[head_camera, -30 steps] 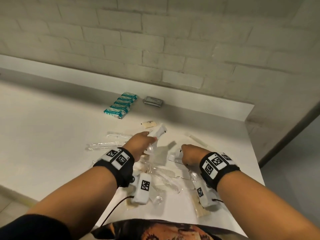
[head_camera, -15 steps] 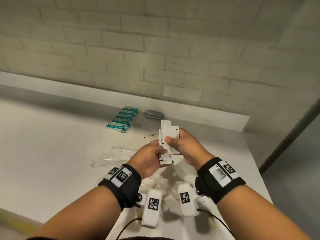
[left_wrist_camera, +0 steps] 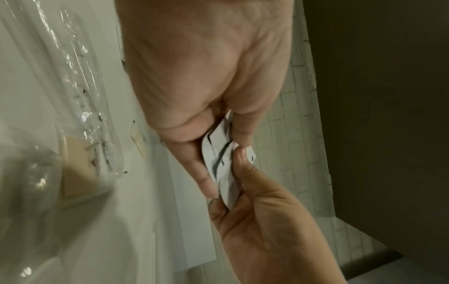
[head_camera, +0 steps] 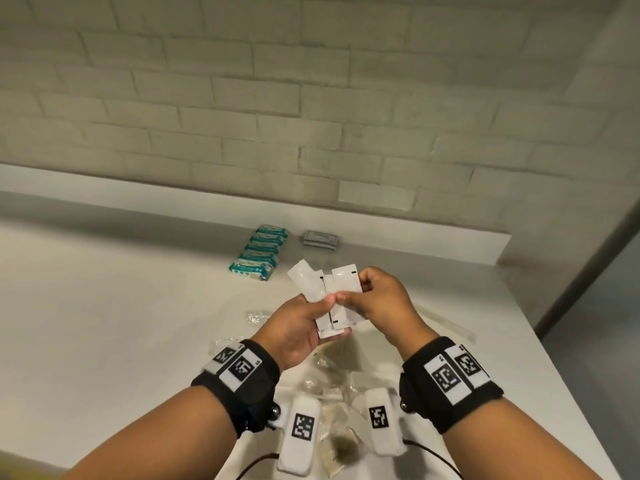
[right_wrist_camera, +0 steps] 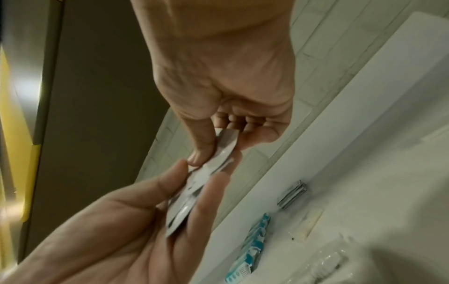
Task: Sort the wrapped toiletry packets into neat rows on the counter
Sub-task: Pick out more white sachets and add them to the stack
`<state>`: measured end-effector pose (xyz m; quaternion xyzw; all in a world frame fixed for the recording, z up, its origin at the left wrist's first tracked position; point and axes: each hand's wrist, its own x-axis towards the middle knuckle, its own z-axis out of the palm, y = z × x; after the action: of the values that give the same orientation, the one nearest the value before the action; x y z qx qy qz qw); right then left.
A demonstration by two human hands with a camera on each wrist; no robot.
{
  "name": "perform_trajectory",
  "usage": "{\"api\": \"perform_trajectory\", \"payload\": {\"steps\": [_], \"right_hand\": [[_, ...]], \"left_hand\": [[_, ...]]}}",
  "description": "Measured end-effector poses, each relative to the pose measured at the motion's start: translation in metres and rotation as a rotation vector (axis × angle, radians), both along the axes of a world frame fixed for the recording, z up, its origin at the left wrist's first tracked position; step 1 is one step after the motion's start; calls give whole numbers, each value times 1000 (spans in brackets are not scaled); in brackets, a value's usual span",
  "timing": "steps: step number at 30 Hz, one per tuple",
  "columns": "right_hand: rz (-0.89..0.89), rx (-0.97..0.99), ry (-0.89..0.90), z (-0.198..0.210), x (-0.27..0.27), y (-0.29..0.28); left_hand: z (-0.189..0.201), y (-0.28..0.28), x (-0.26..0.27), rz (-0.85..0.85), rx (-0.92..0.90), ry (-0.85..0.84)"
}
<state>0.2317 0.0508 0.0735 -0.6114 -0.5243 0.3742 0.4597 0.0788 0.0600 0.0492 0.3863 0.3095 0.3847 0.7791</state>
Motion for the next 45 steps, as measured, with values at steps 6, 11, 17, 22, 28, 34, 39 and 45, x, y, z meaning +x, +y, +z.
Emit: {"api": "perform_trajectory", "payload": {"steps": [6, 11, 17, 22, 28, 34, 39, 45], "right_hand": [[-54, 190, 155, 10, -3, 2], [37, 328, -173, -7, -19, 10], [-72, 251, 228, -9, -44, 1], [-37, 2, 281, -7, -63, -2], [-151, 60, 382, -10, -66, 3], [-13, 368, -162, -12, -41, 7], [95, 433, -450, -24, -24, -5], [-100, 326, -86, -3, -2, -17]], "left_hand": [[0, 12, -23, -37, -20, -3], [4, 19, -33, -104, -9, -34], [0, 26, -44, -111, 85, 30], [-6, 30, -58, -133, 146, 96], [-10, 36, -66, -154, 153, 144], [-4, 45, -53, -60, 25, 78], [1, 39, -29, 19, 82, 162], [-4, 26, -7, 133, 91, 223]]}}
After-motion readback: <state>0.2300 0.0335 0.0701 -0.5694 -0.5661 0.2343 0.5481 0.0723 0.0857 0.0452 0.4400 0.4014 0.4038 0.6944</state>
